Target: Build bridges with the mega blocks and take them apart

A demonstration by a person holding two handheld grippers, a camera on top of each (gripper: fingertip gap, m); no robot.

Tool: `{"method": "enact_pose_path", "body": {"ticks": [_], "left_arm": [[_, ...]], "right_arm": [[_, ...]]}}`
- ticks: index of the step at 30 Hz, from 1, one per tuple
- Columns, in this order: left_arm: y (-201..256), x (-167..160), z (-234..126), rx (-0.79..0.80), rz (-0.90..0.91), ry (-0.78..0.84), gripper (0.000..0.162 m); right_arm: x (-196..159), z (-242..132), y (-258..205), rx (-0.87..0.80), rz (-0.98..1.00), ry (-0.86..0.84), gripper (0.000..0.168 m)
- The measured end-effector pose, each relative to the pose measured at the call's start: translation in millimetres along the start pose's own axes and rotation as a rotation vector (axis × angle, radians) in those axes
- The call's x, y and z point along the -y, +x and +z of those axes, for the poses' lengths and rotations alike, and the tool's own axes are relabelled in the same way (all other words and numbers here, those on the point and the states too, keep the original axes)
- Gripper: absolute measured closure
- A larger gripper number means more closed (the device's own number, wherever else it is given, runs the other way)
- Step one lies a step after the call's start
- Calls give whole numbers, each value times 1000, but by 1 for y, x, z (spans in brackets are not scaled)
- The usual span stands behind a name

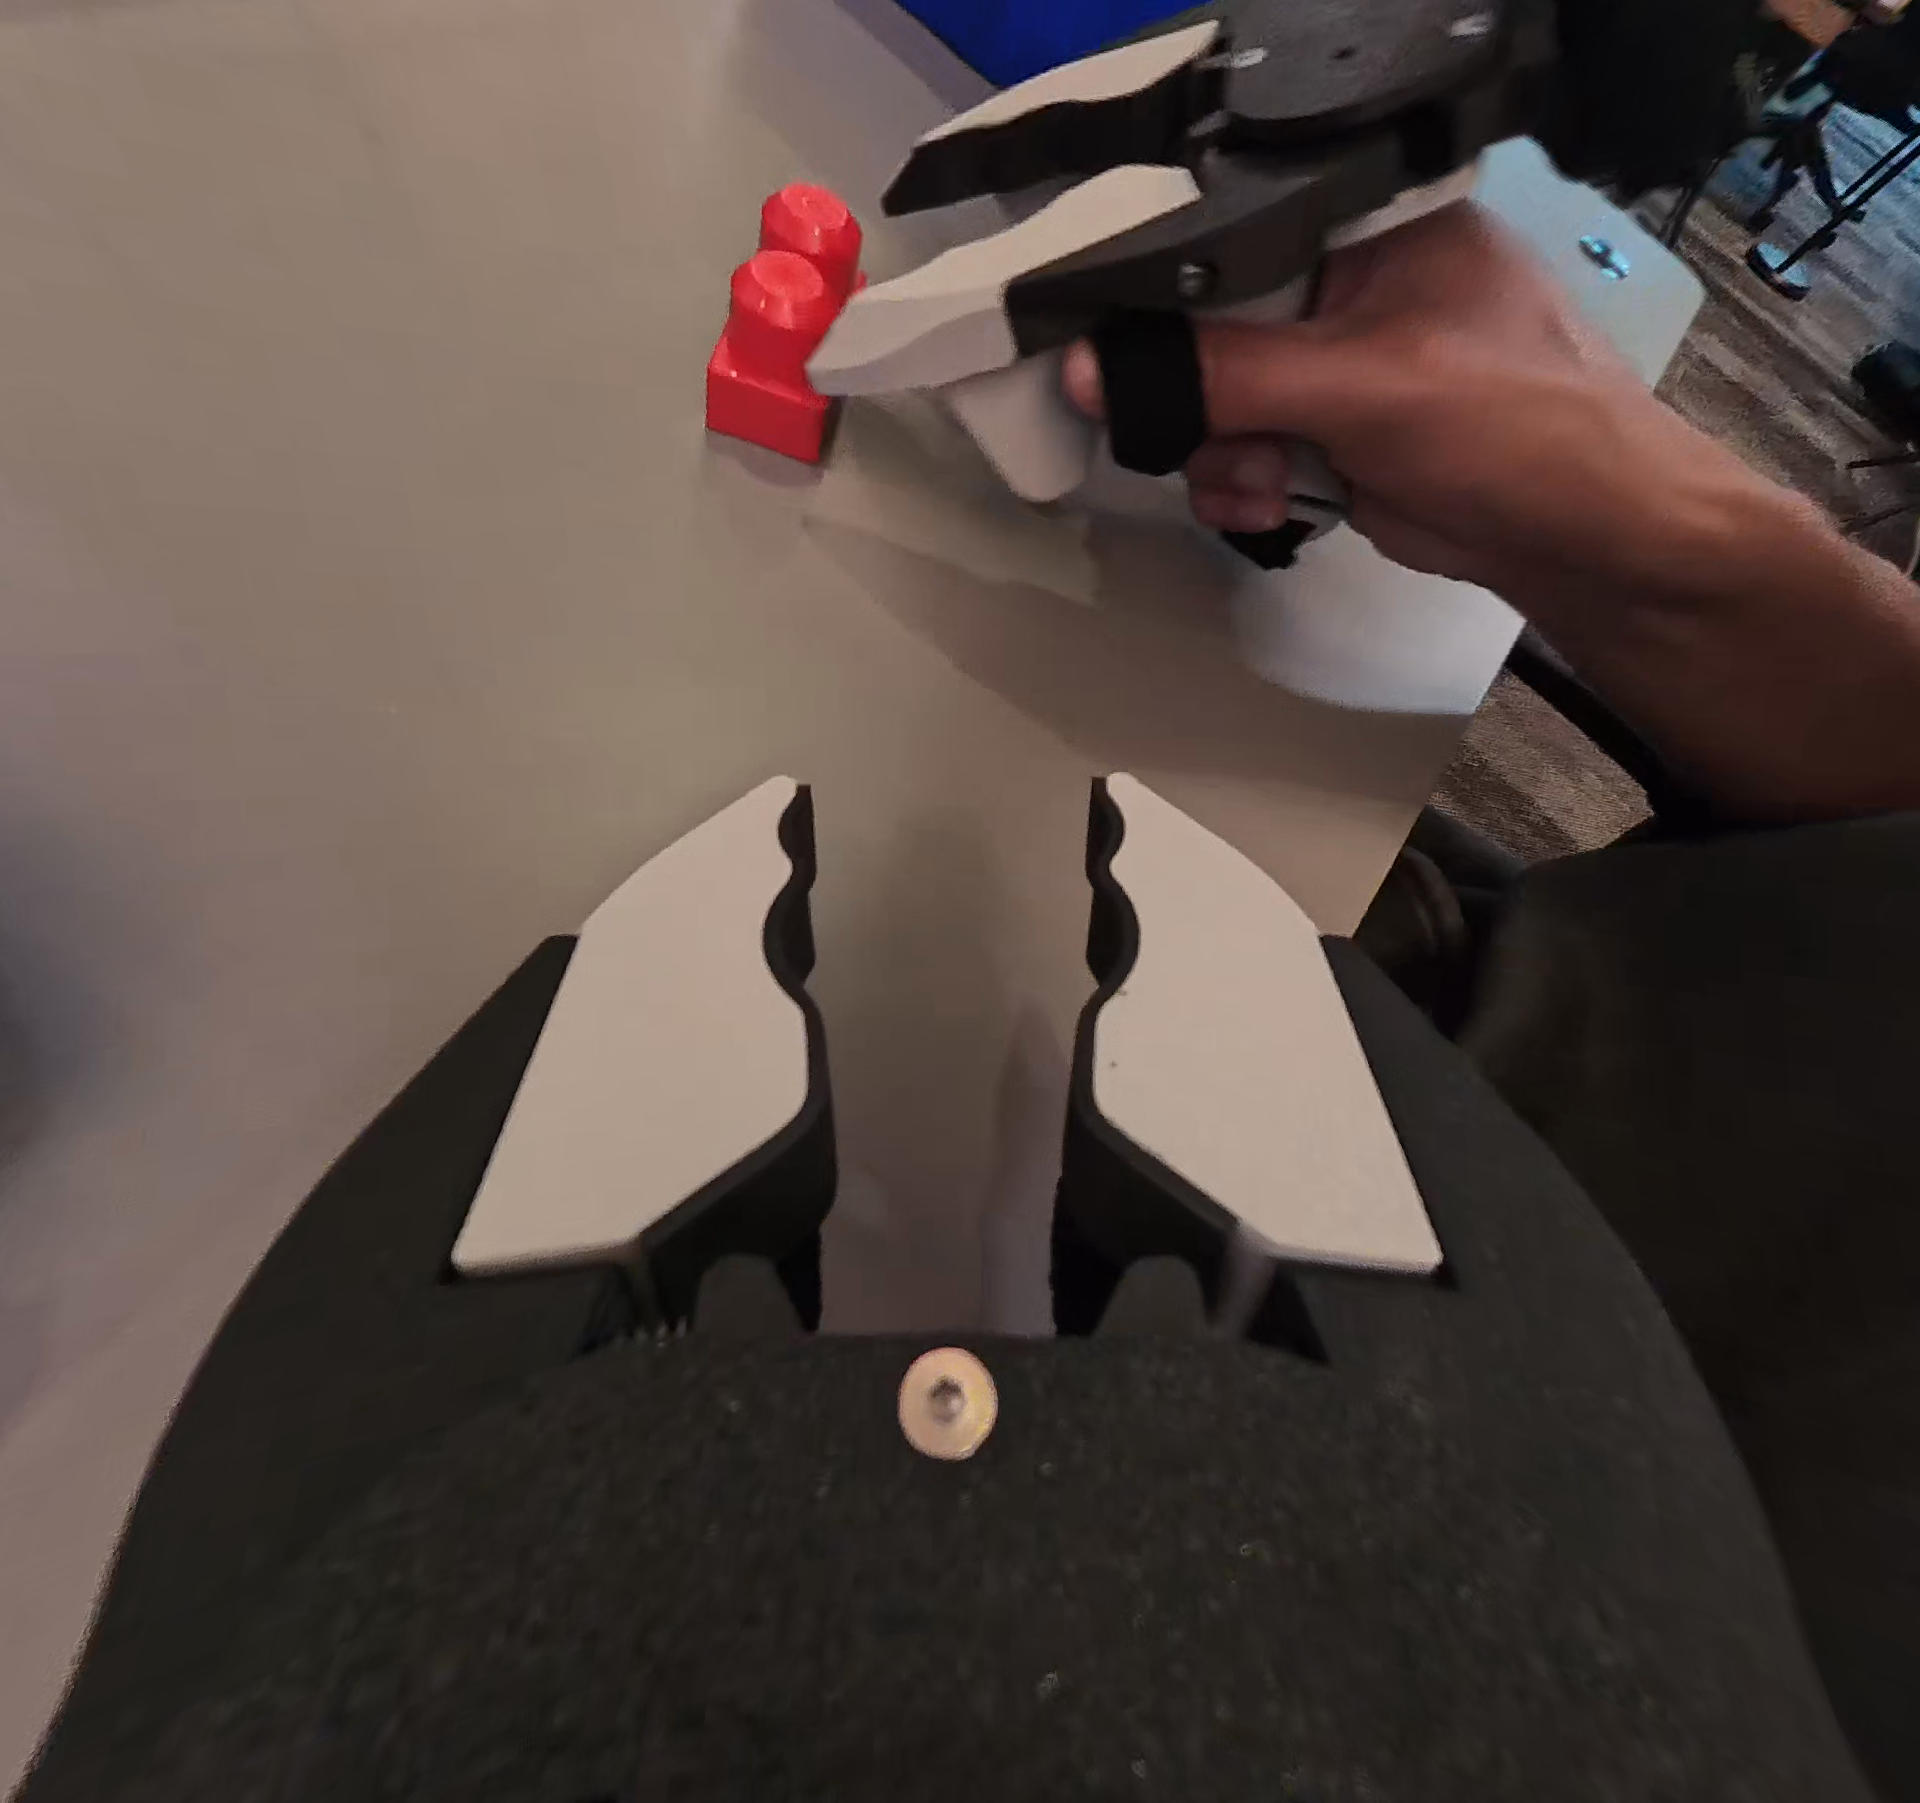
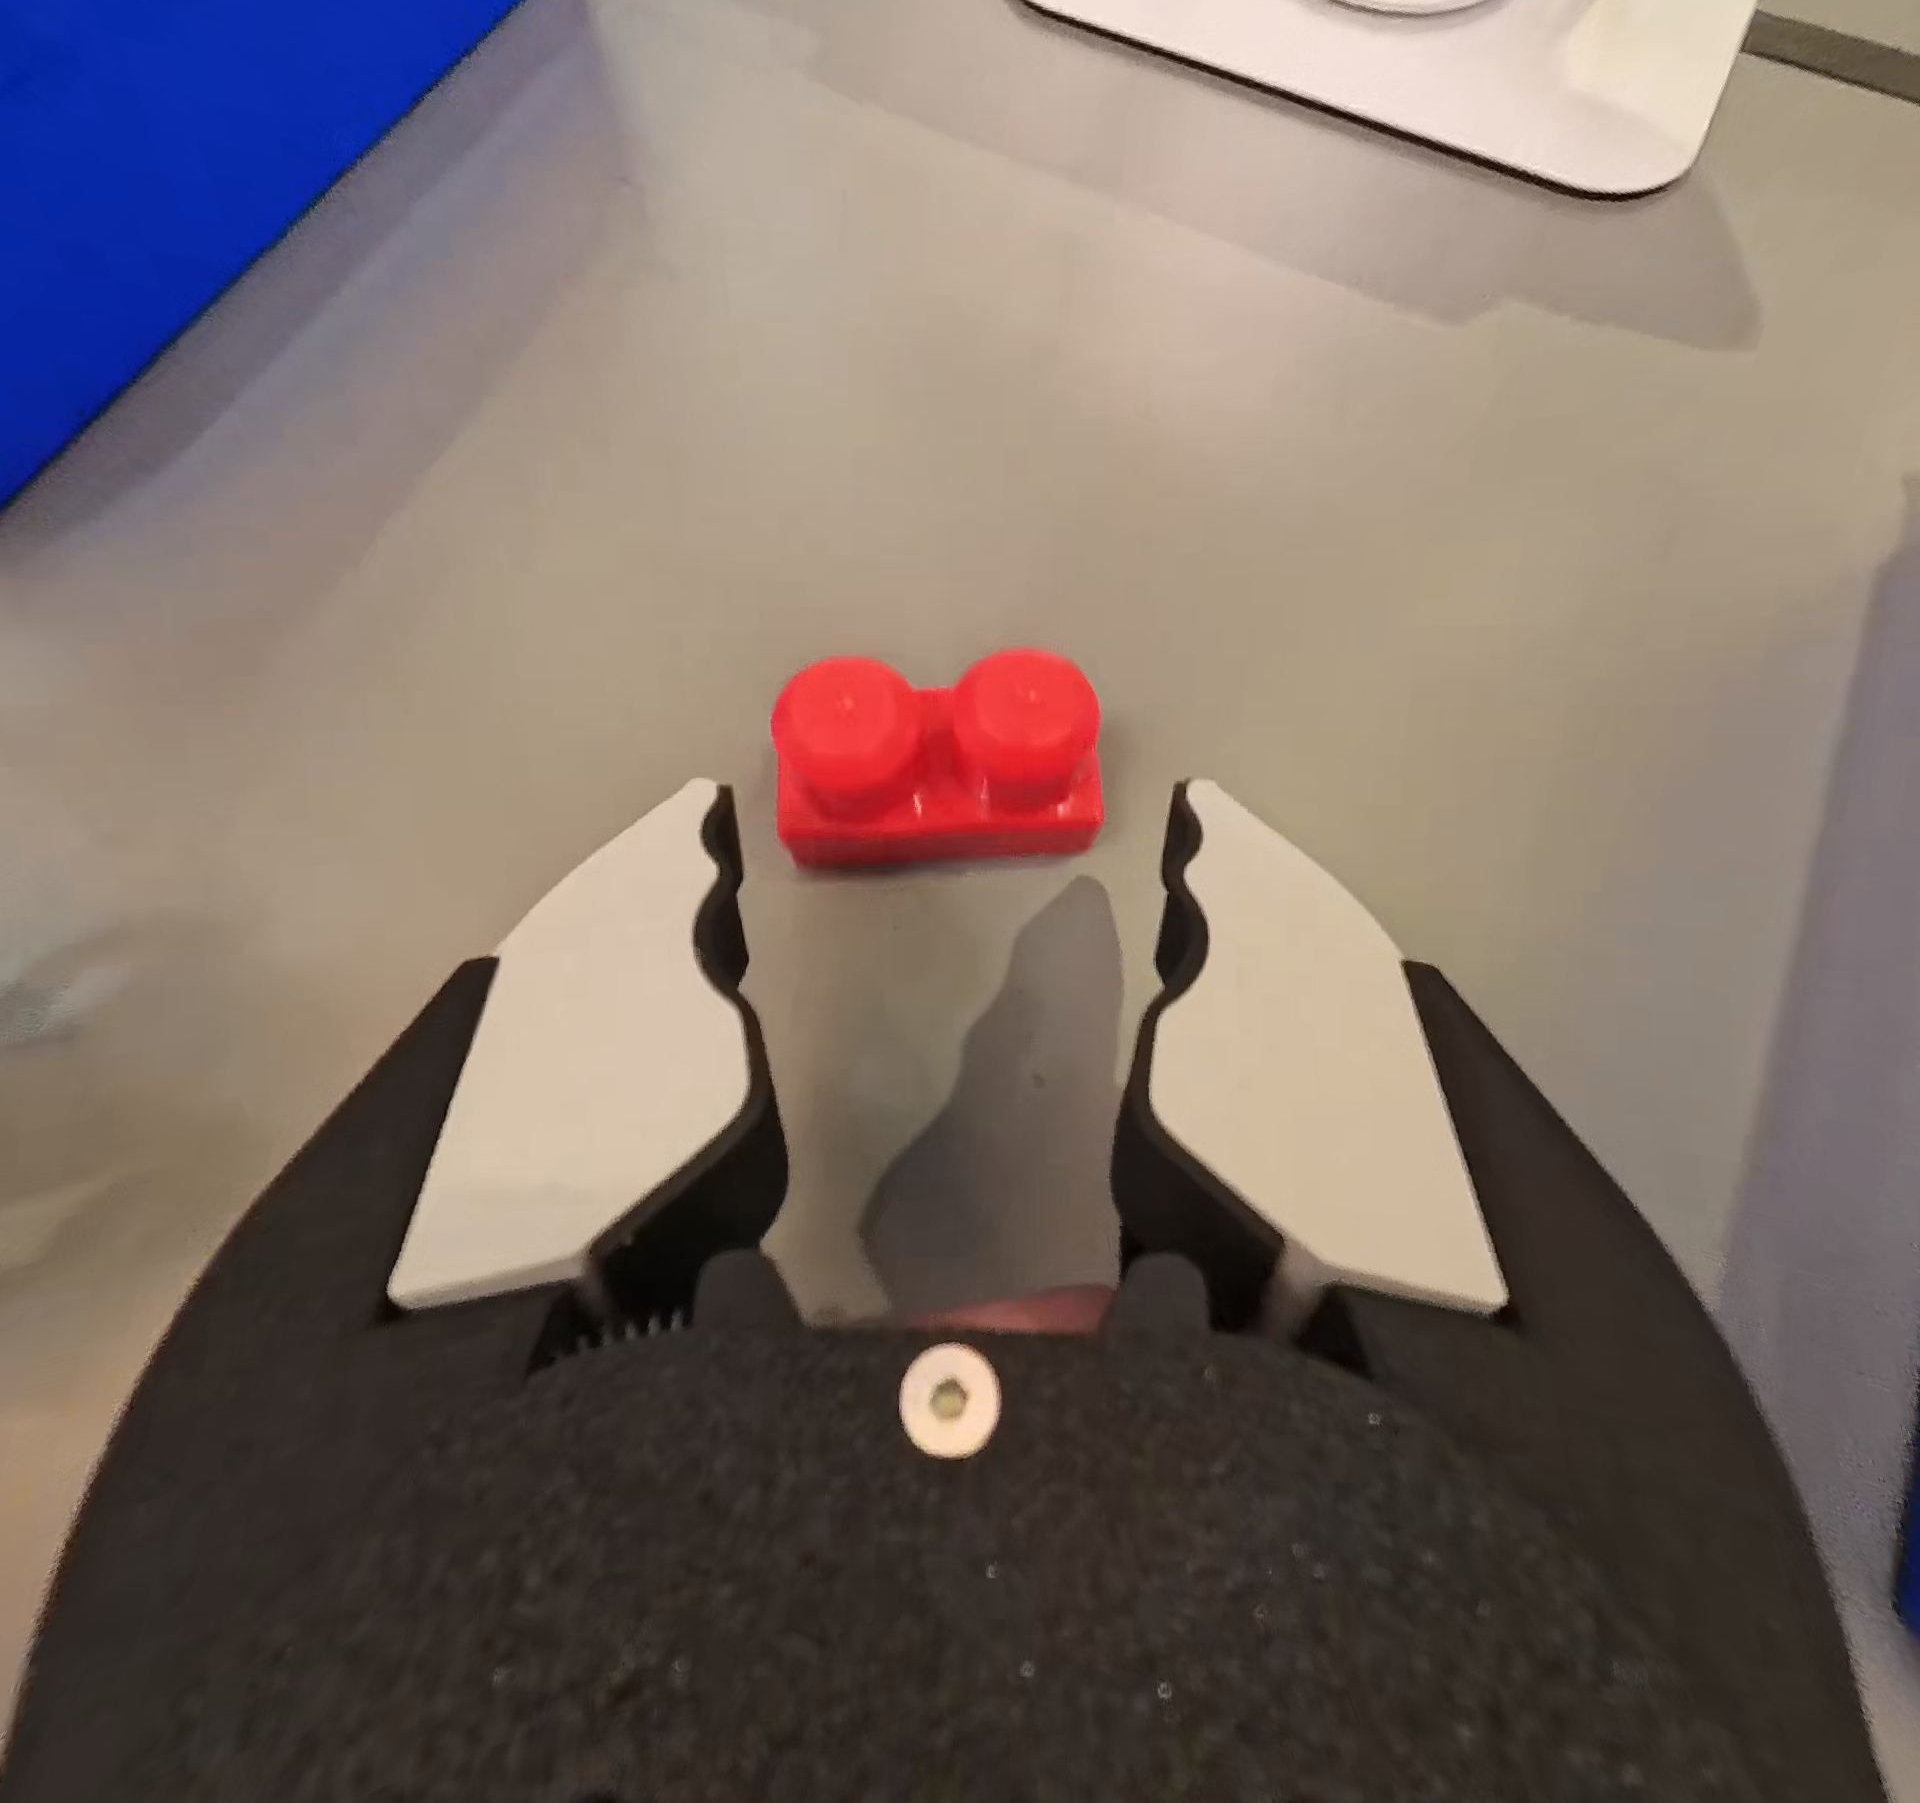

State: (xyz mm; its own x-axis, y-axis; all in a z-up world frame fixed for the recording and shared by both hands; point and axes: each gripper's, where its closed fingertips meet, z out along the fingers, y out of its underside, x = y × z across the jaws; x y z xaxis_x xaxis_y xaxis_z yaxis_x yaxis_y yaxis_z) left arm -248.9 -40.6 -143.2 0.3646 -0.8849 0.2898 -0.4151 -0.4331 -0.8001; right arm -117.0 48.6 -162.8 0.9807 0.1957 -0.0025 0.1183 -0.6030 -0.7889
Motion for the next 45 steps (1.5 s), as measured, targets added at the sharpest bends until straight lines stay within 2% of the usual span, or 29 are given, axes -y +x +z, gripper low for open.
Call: {"method": "enact_pose_path", "body": {"ticks": [3,6,9,13,16,19,21,24,28,31,35,40,43,45], "left_arm": [[3,2,-3,-35,4,7,112],[4,-1,-2,-53,2,-9,113],[8,-1,-1,-71,14,-15,113],[5,-1,-3,-48,39,-18,113],[6,1,-5,-58,24,-8,113],[10,0,-3,-87,6,-24,113],[13,-1,-1,-95,5,-30,113],[17,-3,1,-104,18,-45,113],[22,-5,3,-99,46,-60,113],[21,-7,4,-86,57,-71,113],[22,-10,4,-91,46,-78,112],[21,-10,3,-88,44,-76,112],[21,-10,4,-90,42,-77,112],[20,-8,4,-86,44,-68,112]], "right_arm": [[4,18,-2,-9,-5,-45,89],[-13,32,-5,-7,-13,-161,93],[-3,21,-2,-9,-29,-102,93],[38,-44,34,-68,-16,81,93],[70,-109,96,-185,38,223,93],[72,-149,175,-325,85,223,93],[56,-149,220,-383,92,113,93],[24,-125,265,-433,61,-85,93],[1,-88,279,-427,67,-217,93],[-9,-75,291,-461,70,-299,93],[-8,-70,295,-420,137,-330,99],[-8,-68,289,-401,101,-345,95],[7,-84,281,-428,77,-266,92],[30,-103,260,-408,49,-139,93]]}}
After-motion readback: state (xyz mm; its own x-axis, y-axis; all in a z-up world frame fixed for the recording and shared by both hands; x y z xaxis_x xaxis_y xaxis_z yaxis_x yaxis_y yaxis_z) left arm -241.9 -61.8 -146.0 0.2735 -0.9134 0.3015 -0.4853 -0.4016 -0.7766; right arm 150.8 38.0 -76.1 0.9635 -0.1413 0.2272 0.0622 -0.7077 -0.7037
